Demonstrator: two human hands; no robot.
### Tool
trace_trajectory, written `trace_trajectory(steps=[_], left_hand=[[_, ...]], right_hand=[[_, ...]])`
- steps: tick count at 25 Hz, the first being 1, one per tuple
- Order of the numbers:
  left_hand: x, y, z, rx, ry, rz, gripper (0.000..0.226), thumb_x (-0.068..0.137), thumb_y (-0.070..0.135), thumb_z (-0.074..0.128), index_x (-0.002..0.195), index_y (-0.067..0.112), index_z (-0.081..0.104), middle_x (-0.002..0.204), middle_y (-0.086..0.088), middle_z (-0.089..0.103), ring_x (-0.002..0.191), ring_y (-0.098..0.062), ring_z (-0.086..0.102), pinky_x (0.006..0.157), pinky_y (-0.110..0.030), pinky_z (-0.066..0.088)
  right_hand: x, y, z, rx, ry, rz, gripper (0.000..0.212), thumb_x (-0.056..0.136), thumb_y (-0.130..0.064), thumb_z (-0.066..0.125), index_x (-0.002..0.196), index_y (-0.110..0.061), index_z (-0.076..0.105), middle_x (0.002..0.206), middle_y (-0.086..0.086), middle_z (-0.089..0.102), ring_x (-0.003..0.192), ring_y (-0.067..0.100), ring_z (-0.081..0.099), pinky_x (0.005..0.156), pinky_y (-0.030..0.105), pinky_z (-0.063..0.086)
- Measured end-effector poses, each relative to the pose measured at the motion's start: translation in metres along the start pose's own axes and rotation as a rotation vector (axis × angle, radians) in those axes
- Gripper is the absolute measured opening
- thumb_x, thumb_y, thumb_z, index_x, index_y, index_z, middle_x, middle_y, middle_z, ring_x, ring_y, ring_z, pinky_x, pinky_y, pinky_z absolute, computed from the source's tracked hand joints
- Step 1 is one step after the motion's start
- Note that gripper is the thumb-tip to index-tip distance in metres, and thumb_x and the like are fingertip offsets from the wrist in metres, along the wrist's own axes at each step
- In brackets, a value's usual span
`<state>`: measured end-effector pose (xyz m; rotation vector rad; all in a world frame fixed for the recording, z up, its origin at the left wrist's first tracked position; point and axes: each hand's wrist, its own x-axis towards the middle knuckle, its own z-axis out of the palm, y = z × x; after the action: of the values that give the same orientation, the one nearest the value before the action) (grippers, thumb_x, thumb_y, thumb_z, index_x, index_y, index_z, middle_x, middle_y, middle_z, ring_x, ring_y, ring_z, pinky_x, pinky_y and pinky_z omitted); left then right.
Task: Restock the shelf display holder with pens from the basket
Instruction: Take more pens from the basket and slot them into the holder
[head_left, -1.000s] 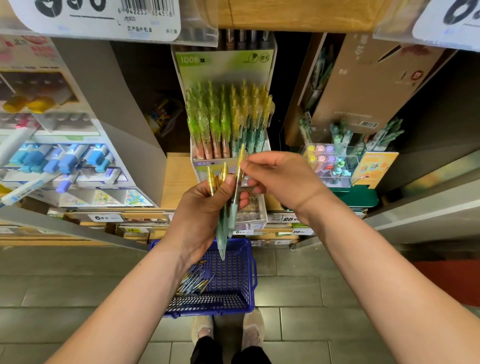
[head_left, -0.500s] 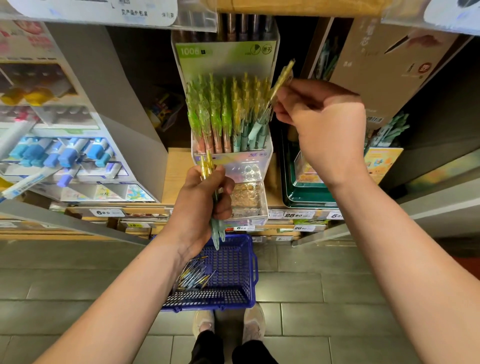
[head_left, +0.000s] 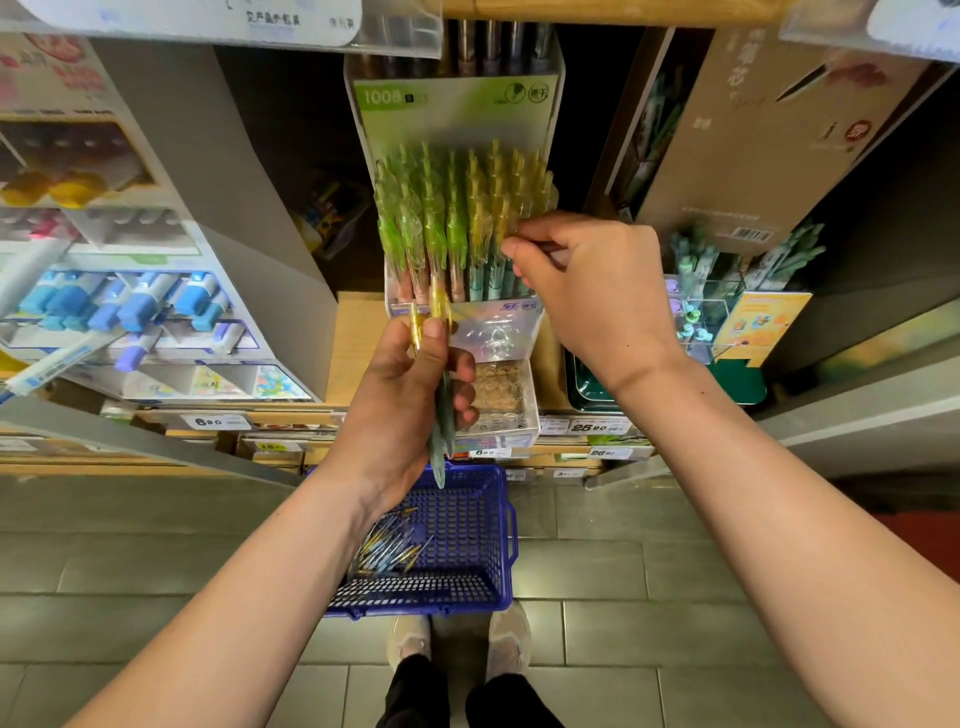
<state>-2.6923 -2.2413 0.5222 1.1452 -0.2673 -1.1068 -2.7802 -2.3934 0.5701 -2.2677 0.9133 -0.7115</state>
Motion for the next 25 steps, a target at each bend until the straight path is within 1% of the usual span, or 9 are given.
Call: trace_trajectory(steps=[2, 5, 8, 12, 16, 18, 20, 22, 25], left_hand=[[0.000, 0.001, 0.003, 0.049, -0.006, 0.003, 0.015, 0.107, 0.031, 0.044, 0.104, 0.019, 0.052, 0.071, 0.000, 0.053, 0.056, -0.012, 0.037, 0.053, -0.025, 0.034], [0.002, 0.003, 0.007, -0.025, -0.037, -0.036, 0.016, 0.108, 0.018, 0.043, 0.114, 0.010, 0.056, 0.074, -0.003, 0.056, 0.059, -0.014, 0.040, 0.053, -0.024, 0.033], [0.003, 0.003, 0.011, 0.004, -0.065, -0.044, 0.029, 0.107, 0.012, 0.044, 0.126, -0.005, 0.055, 0.078, -0.006, 0.060, 0.063, -0.015, 0.047, 0.057, -0.024, 0.039], [0.003, 0.001, 0.014, 0.142, -0.115, 0.010, 0.024, 0.104, 0.017, 0.049, 0.107, -0.002, 0.065, 0.084, -0.006, 0.067, 0.071, -0.014, 0.058, 0.065, -0.024, 0.049], [0.004, -0.001, 0.012, 0.162, -0.075, -0.019, 0.032, 0.098, 0.030, 0.054, 0.115, 0.008, 0.069, 0.103, -0.013, 0.077, 0.084, -0.019, 0.073, 0.075, -0.029, 0.061], [0.005, -0.002, 0.009, 0.156, -0.039, -0.106, 0.035, 0.102, 0.037, 0.050, 0.120, 0.011, 0.065, 0.100, -0.012, 0.077, 0.075, -0.021, 0.071, 0.066, -0.030, 0.060], [0.005, -0.003, 0.003, 0.171, 0.004, -0.190, 0.037, 0.106, 0.042, 0.044, 0.117, 0.013, 0.065, 0.087, -0.006, 0.069, 0.058, -0.015, 0.056, 0.050, -0.025, 0.047], [0.007, -0.005, 0.000, 0.125, 0.031, -0.231, 0.038, 0.110, 0.035, 0.037, 0.115, 0.011, 0.066, 0.078, -0.003, 0.055, 0.054, -0.011, 0.040, 0.047, -0.022, 0.033], [0.008, -0.005, 0.004, -0.017, 0.024, -0.224, 0.037, 0.103, 0.009, 0.035, 0.122, -0.001, 0.065, 0.076, -0.003, 0.046, 0.056, -0.012, 0.040, 0.050, -0.023, 0.032]], right_hand=[[0.002, -0.001, 0.000, -0.021, -0.018, 0.018, 0.019, 0.095, -0.032, 0.068, 0.102, -0.020, 0.080, 0.090, -0.005, 0.078, 0.081, 0.009, 0.071, 0.083, 0.032, 0.057], [-0.001, 0.002, 0.000, -0.021, -0.096, 0.090, 0.018, 0.094, -0.034, 0.070, 0.092, -0.020, 0.081, 0.081, -0.009, 0.076, 0.077, 0.006, 0.071, 0.083, 0.032, 0.058], [-0.016, 0.006, -0.001, 0.227, -0.211, 0.277, 0.029, 0.094, -0.042, 0.066, 0.079, -0.020, 0.077, 0.071, -0.006, 0.074, 0.069, 0.010, 0.071, 0.079, 0.040, 0.061], [-0.030, 0.008, 0.002, 0.469, -0.373, 0.412, 0.020, 0.087, -0.041, 0.077, 0.089, -0.021, 0.077, 0.070, -0.006, 0.072, 0.069, 0.006, 0.066, 0.080, 0.034, 0.057], [-0.028, 0.005, -0.006, 0.653, -0.227, 0.442, 0.003, 0.086, -0.019, 0.078, 0.087, -0.019, 0.076, 0.075, -0.004, 0.074, 0.069, 0.007, 0.068, 0.072, 0.024, 0.059], [-0.021, 0.004, -0.018, 0.700, -0.091, 0.424, 0.008, 0.088, -0.011, 0.075, 0.084, -0.018, 0.075, 0.071, -0.002, 0.075, 0.069, 0.009, 0.069, 0.071, 0.023, 0.061], [-0.014, 0.008, -0.033, 0.655, 0.052, 0.383, 0.015, 0.092, -0.007, 0.070, 0.087, -0.020, 0.074, 0.071, -0.006, 0.076, 0.071, 0.008, 0.072, 0.071, 0.022, 0.061], [-0.006, 0.012, -0.043, 0.579, 0.145, 0.334, 0.016, 0.095, -0.005, 0.065, 0.097, -0.019, 0.074, 0.078, -0.008, 0.077, 0.077, 0.008, 0.075, 0.074, 0.022, 0.061], [0.000, 0.011, -0.044, 0.512, 0.181, 0.266, 0.016, 0.095, -0.009, 0.065, 0.100, -0.021, 0.074, 0.084, -0.008, 0.077, 0.080, 0.009, 0.076, 0.076, 0.024, 0.061]])
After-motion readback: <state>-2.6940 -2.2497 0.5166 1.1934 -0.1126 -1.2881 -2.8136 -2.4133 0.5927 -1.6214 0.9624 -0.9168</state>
